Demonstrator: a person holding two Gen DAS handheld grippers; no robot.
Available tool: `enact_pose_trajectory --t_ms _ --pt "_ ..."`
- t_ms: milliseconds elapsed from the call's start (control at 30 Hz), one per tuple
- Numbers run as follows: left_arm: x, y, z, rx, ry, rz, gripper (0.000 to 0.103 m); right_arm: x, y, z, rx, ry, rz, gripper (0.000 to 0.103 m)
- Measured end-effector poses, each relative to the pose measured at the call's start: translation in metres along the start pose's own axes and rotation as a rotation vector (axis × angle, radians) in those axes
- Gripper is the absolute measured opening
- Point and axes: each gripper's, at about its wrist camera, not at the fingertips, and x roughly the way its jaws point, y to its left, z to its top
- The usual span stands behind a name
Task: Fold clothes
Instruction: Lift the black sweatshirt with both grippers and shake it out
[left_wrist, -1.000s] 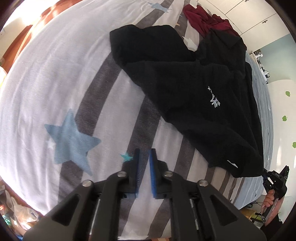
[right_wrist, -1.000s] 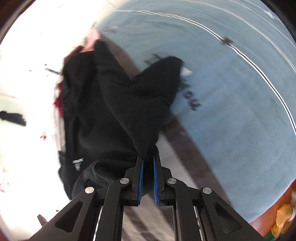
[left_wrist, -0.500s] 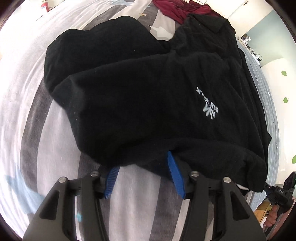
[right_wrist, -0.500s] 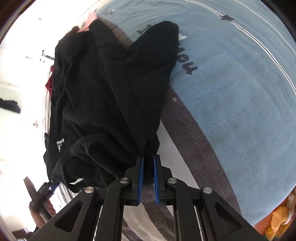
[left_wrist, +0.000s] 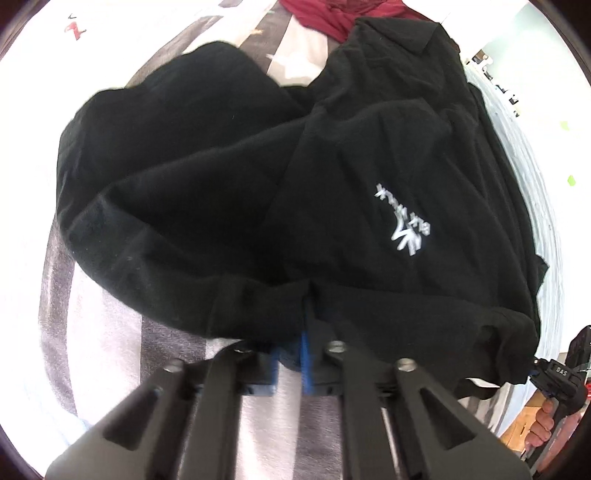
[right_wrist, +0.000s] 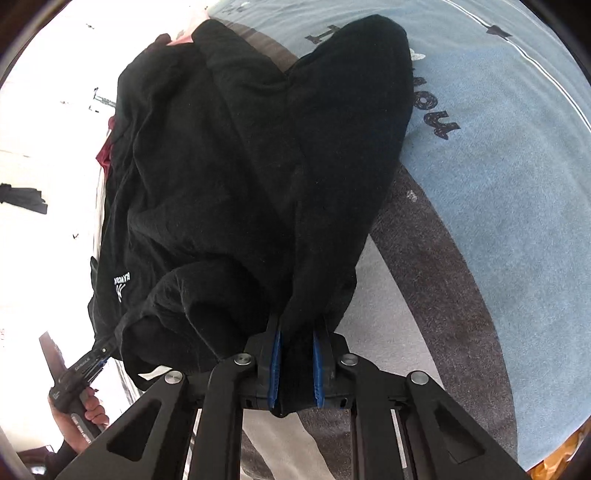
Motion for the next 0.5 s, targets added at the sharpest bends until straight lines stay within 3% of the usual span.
enact_pose_trajectory --t_ms 100,200,500 --pt "-0.036 -0.001 -0.003 -0.006 -0.050 -0.030 0.005 -0.025 -0.002 0.000 0.012 -0.030 0.028 0.010" --pt "-0.095 -0.007 -0.001 0.049 -0.131 -0.017 0.004 -0.071 0.007 0.003 -0.025 -0.081 0.066 0.009" --pt "-0.312 -0.042 -0.020 0.190 -0.286 -0.017 0.003 -0.255 0.105 0.023 -0.293 -0.222 0.158 0.008"
